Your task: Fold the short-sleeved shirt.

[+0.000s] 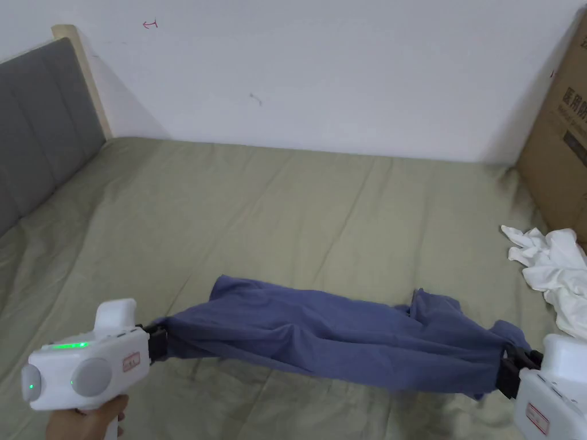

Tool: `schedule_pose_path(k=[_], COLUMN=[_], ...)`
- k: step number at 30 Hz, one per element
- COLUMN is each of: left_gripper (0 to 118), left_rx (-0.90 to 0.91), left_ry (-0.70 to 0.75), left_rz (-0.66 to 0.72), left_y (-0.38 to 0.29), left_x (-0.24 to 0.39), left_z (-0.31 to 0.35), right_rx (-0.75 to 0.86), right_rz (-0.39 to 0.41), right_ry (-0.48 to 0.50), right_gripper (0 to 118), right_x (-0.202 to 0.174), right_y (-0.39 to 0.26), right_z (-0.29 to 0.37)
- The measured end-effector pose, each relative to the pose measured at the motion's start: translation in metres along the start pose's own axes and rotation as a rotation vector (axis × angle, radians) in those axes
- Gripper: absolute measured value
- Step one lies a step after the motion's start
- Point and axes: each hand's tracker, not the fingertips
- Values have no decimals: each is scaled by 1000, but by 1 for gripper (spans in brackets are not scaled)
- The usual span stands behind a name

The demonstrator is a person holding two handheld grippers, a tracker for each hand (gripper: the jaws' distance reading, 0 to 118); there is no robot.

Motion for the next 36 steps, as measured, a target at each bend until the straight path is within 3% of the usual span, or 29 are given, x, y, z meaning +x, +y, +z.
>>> schedule_pose_path(k=[16,25,29,31,32,33,34,35,36], left_gripper=[17,17,18,18,22,30,30,35,56], left_rx=[-80,-231,-258,-260,-277,-293,-301,-304,-292], left_ry=[63,119,123,134,137,134,128,118,97], left_rz=[-14,8,42,43,45,45,48,56,68], left_y=[-123,-159,-164,-160,-156,-153,-148,-142,-137], left_x=[-25,-29,-30,-26,-25,-24,-22,-20,-18], left_z=[91,63,57,58,58,59,62,67,73], right_rx=[-126,-465,-482,-484,-485,-487,-481,-466,-446], right_rz=[-88,-108,-111,-96,-92,-92,-99,-105,-108], right_ry=[-35,-102,-105,-112,-114,-116,-117,-113,-104], right_gripper=[9,9,11,18,27,44,44,52,78], right_x=[27,30,27,25,24,24,27,28,28], right_y=[-109,-167,-176,-173,-170,-167,-162,-156,-149], right_z=[93,48,35,38,39,41,44,48,51])
